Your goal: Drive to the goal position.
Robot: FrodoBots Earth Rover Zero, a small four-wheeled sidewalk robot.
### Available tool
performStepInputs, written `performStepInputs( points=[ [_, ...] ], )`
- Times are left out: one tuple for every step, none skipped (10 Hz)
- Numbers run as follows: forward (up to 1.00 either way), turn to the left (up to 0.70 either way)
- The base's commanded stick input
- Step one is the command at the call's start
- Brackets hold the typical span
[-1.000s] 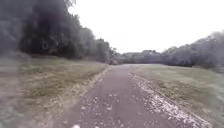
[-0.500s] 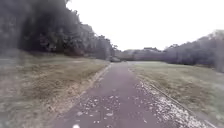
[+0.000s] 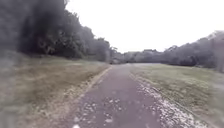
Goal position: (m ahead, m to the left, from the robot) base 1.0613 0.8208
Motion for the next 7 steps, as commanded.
performStepInputs(
  points=[
    [0.45, -0.13],
    [0.45, -0.17],
    [0.45, -0.20],
    [0.45, -0.23],
    [0.45, -0.26],
    [0.45, -0.24],
    [0.45, -0.21]
  ],
)
